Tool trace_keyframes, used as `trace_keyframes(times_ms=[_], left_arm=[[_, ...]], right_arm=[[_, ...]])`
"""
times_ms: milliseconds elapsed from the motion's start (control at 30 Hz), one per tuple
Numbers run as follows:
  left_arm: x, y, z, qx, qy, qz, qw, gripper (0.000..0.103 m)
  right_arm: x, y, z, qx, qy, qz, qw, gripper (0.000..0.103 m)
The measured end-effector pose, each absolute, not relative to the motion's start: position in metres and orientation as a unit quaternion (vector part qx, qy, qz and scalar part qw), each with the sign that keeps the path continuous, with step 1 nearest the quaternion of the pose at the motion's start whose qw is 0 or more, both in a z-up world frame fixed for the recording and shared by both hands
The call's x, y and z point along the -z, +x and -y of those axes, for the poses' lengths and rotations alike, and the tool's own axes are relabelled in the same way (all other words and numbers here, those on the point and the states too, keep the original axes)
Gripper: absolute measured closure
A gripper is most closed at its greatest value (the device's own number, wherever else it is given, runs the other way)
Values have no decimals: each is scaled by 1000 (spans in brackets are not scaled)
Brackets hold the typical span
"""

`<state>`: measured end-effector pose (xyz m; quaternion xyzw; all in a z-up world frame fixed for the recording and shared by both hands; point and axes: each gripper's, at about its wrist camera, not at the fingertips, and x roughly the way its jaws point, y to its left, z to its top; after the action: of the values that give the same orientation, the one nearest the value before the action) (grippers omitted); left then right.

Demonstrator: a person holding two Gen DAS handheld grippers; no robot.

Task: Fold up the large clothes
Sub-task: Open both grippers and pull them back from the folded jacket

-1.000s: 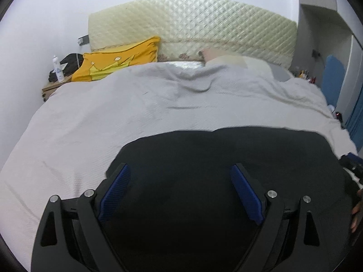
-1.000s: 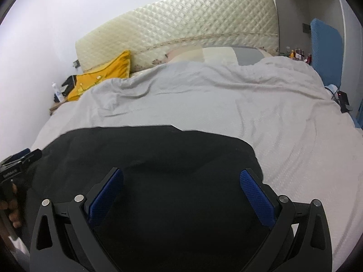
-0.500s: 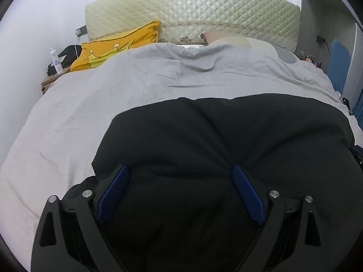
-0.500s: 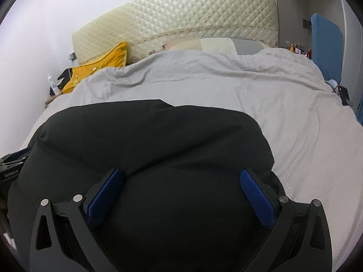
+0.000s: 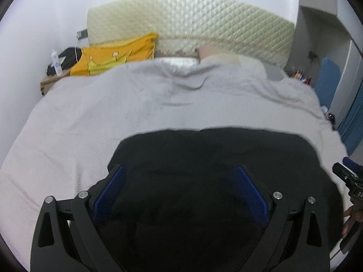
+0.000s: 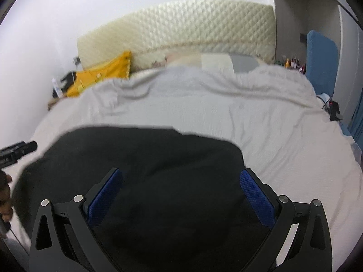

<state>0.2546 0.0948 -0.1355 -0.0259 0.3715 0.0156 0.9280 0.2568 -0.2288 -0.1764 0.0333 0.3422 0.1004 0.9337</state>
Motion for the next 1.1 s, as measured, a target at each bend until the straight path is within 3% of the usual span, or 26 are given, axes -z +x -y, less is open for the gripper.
trace_keyframes(times_ms=[333, 533, 800, 1100], left_arm=[[15, 168, -65, 25, -28, -315, 948, 5], [-39, 109, -60, 45, -33, -277, 959, 2], [-69, 41, -60, 62, -24, -235, 970, 0], [-66, -16, -67, 81, -32, -219, 972, 0]], right_arm=[[30, 168, 230, -108, 60, -239, 963, 0], [-28, 102, 222, -118, 57, -190, 973, 0], [-63, 15, 216, -128, 48, -122, 983, 0], [-55, -46, 212, -123, 51, -109, 985, 0]])
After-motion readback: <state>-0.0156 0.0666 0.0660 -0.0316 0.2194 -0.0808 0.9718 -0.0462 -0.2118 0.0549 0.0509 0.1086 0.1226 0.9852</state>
